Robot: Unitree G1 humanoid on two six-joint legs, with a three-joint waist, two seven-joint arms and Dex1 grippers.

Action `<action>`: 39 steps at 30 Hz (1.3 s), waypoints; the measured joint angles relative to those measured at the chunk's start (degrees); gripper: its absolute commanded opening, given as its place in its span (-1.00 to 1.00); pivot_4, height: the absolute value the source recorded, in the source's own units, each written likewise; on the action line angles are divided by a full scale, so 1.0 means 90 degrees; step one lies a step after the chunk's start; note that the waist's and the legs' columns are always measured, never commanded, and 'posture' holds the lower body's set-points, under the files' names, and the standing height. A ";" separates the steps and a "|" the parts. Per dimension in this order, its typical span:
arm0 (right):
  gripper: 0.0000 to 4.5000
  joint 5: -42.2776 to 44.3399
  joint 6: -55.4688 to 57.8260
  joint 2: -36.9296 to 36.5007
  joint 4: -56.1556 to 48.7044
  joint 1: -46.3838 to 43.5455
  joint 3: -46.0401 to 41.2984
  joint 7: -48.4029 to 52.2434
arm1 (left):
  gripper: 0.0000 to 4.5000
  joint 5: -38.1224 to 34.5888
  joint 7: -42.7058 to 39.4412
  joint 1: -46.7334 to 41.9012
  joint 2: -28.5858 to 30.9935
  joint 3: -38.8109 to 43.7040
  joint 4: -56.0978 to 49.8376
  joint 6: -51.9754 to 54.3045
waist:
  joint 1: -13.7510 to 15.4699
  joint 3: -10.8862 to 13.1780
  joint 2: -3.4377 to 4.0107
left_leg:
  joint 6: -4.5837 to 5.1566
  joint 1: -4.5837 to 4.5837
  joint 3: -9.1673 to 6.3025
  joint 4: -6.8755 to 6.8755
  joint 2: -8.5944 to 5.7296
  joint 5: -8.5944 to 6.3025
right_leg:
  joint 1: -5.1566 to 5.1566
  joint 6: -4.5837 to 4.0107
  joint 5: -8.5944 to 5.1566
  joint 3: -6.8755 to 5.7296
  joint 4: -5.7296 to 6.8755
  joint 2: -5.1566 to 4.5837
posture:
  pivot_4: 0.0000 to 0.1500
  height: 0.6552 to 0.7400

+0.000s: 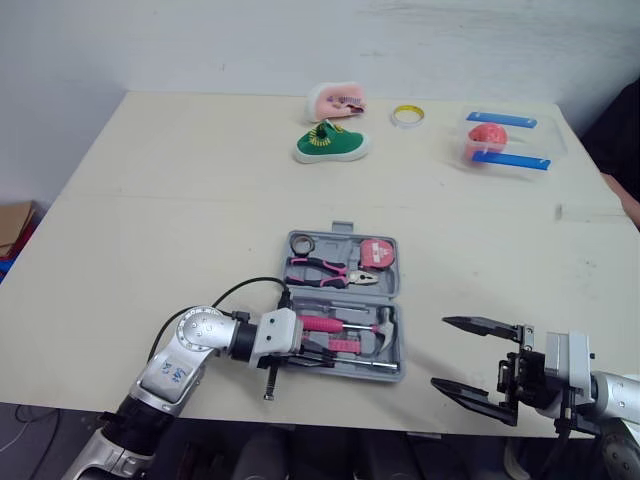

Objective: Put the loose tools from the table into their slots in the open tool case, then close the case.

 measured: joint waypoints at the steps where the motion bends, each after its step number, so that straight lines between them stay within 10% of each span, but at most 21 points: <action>1: 1.00 0.0000 0.0013 -0.0003 -0.0008 -0.0001 0.0000 -0.0024 | -0.98 0.0074 0.0054 -0.0014 0.0041 -0.0040 -0.0041 0.0035 | 0.0001 -0.0002 0.0000 | 0.0000 0.0000 0.0000 -0.0001 0.0000 0.0000 | 0.0000 0.0000 0.0000 0.0000 -0.0001 0.0000 | 1.00 1.00; 19: 1.00 -0.0198 0.0539 -0.0007 -0.0310 -0.0123 0.0012 -0.0743 | -0.98 0.0214 0.0753 -0.0141 0.0363 -0.0626 -0.0465 0.1312 | 0.0013 -0.0213 0.0031 | 0.0012 0.0198 0.0002 -0.0131 0.0005 -0.0030 | 0.0219 -0.0027 -0.0016 0.0005 -0.0101 -0.0004 | 1.00 1.00; 28: 1.00 -0.0271 0.1764 -0.0291 -0.0334 -0.0229 -0.0126 -0.1727 | -0.98 -0.1715 0.0068 0.0188 0.0004 0.1064 -0.0537 0.0586 | 0.0047 -0.0185 0.0033 | -0.0022 -0.0009 -0.0004 -0.0073 0.0003 0.0010 | -0.0011 -0.0023 -0.0012 -0.0012 -0.0060 -0.0005 | 1.00 1.00; 39: -0.98 -0.1542 0.1601 -0.0642 0.0967 -0.1542 0.0760 -0.1515 | -1.00 -0.0694 0.0911 -0.0403 0.0706 0.1922 0.1260 0.0354 | 0.0006 -0.0097 0.0007 | 0.0029 -0.0004 -0.0002 -0.0055 -0.0006 0.0003 | -0.0018 -0.0002 0.0009 -0.0001 -0.0026 -0.0006 | 1.00 1.00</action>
